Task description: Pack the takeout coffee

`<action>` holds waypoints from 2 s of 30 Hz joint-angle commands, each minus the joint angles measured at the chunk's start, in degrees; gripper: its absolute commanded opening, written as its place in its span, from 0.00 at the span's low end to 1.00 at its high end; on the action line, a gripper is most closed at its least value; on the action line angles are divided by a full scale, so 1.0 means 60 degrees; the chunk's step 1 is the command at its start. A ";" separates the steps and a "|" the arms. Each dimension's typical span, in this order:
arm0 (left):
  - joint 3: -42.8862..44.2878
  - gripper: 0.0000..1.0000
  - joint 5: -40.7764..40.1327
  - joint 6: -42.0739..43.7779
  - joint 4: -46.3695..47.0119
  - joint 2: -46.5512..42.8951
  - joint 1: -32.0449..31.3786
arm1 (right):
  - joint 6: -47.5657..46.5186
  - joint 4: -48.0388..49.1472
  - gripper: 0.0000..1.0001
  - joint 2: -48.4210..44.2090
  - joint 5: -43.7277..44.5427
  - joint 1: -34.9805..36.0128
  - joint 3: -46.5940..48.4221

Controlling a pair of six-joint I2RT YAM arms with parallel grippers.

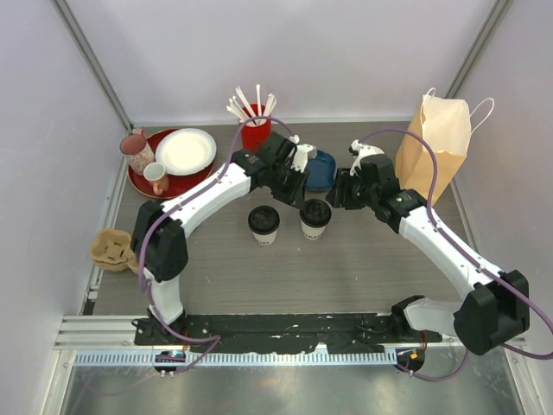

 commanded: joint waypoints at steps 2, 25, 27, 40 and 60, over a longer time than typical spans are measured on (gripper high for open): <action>0.0135 0.23 -0.0412 -0.0501 0.0214 0.0266 -0.0074 | -0.0040 0.0484 0.47 0.0020 -0.0750 -0.0058 -0.0189; 0.0589 0.29 -0.1540 -0.0662 -0.0152 0.0310 -0.0616 | 0.0062 0.0893 0.43 0.0488 -0.0925 -0.0116 -0.0642; 0.0442 0.29 -0.1569 -0.0735 -0.0137 0.0412 -0.0616 | 0.0106 0.0996 0.43 0.0605 -0.0984 -0.0102 -0.0804; -0.1081 0.22 -0.0955 -0.0575 0.0522 0.0559 -0.0572 | 0.0238 0.1232 0.33 0.0606 -0.1028 -0.0102 -0.1625; -0.1305 0.24 0.0188 0.0054 0.0859 0.0208 -0.0338 | 0.0194 0.1055 0.32 0.0371 -0.1336 -0.0102 -0.1275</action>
